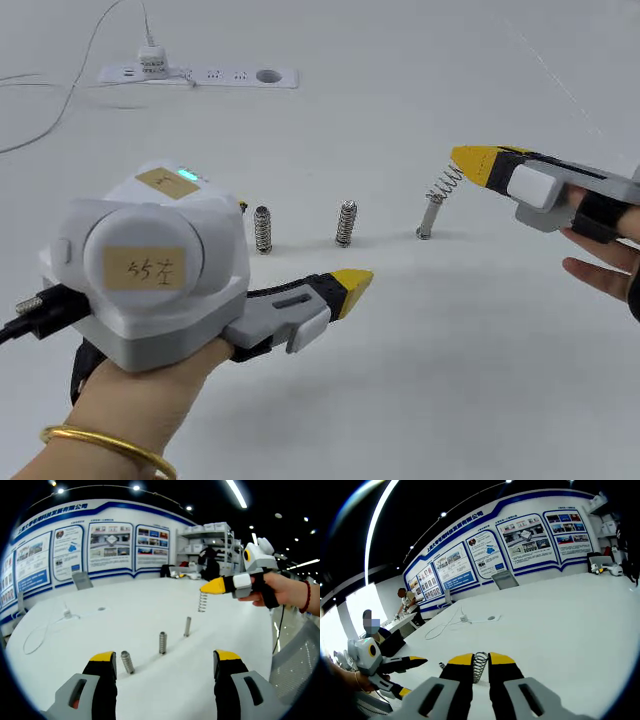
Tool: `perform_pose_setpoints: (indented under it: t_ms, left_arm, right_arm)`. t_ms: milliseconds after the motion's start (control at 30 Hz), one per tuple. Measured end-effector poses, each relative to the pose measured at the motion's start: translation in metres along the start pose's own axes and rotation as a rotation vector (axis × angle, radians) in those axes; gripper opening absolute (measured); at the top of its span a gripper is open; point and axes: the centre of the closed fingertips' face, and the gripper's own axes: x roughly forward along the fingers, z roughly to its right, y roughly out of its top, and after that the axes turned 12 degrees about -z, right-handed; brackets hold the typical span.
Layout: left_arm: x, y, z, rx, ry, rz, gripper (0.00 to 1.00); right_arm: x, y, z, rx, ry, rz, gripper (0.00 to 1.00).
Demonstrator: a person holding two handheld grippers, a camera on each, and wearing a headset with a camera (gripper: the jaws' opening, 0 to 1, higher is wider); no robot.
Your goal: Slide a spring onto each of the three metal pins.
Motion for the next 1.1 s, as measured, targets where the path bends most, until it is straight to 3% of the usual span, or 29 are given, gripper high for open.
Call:
perform_pose_setpoints:
  t_ms: [267, 500, 933, 1100]
  left_arm:
    - [0.003, -0.008, -0.005, -0.034, 0.006, -0.007, 0.91]
    - [0.006, -0.013, -0.002, -0.037, 0.009, -0.014, 1.0]
    - [0.01, -0.019, 0.002, -0.046, -0.027, -0.032, 1.0]
    - [0.011, -0.021, 0.005, -0.043, -0.038, -0.041, 1.0]
  right_arm:
    - [0.007, 0.003, 0.011, -0.068, -0.053, -0.016, 0.11]
    - [0.015, 0.001, 0.018, -0.15, -0.101, -0.031, 0.12]
    - [0.035, -0.001, 0.034, -0.25, -0.147, -0.065, 0.12]
    - [0.04, -0.005, 0.037, -0.258, -0.157, -0.076, 0.12]
